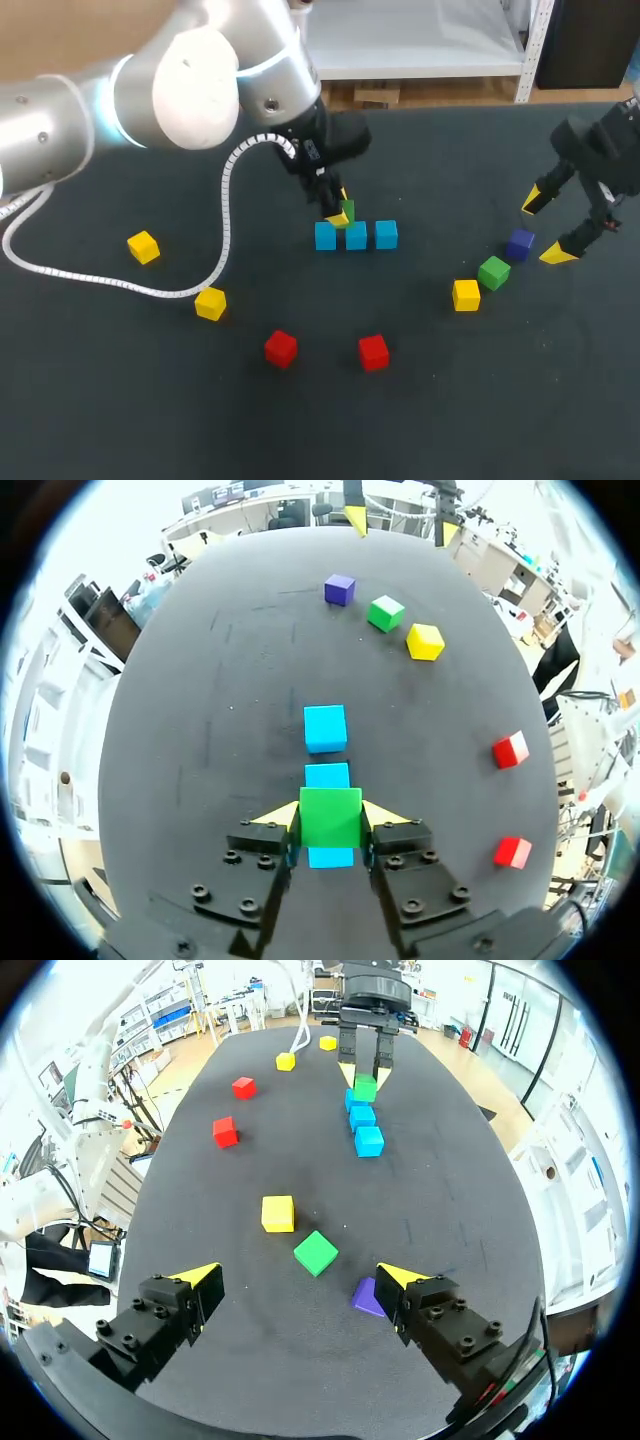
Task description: Place the blue cubes, place green cubes on the blue cubes, place the yellow cubes on the green cubes, then place the red cubes on the yellow cubes, and place purple cube on the red cubes.
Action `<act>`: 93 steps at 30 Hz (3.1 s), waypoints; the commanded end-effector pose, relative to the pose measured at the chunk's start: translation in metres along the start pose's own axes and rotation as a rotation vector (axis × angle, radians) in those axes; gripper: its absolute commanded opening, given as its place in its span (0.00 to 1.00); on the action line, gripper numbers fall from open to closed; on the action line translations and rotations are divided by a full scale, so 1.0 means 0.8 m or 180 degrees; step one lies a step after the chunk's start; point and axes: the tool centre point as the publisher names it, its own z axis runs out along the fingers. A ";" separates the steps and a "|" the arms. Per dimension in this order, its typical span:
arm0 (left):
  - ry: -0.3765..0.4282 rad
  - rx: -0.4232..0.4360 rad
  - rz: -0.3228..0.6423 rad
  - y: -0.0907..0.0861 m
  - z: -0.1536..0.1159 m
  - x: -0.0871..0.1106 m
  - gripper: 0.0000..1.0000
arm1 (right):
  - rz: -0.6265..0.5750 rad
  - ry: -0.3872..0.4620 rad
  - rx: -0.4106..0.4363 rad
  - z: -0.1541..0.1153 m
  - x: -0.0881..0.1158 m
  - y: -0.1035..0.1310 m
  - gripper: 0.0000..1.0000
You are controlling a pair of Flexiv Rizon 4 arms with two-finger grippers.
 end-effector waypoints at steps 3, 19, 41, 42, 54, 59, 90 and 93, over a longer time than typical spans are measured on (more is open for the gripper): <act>-0.0006 0.0027 -0.0015 0.003 0.003 0.001 0.00 | -0.0003 -0.0007 0.0001 0.000 0.000 0.000 1.00; -0.0008 0.0057 -0.0038 0.003 0.007 0.006 0.00 | -0.0003 -0.0007 0.0001 0.000 0.000 0.000 1.00; -0.0010 0.0071 -0.0046 0.006 0.011 0.009 0.00 | -0.0003 -0.0007 0.0001 0.000 0.000 0.000 1.00; -0.0010 0.0073 -0.0047 0.006 0.011 0.009 0.00 | -0.0003 -0.0007 0.0001 0.000 0.000 0.000 1.00; -0.0028 0.0093 -0.0044 0.006 0.013 0.009 0.00 | -0.0003 -0.0007 0.0001 0.000 0.000 0.000 1.00; -0.0026 0.0098 -0.0048 0.006 0.014 0.009 0.00 | -0.0003 -0.0007 0.0001 0.000 0.000 0.000 1.00; -0.0052 0.0129 -0.0042 0.009 0.016 0.012 0.24 | -0.0003 -0.0007 0.0001 0.000 0.000 0.000 1.00; -0.0056 0.0131 -0.0042 0.010 0.016 0.011 0.27 | -0.0003 -0.0007 0.0001 0.000 0.000 0.000 1.00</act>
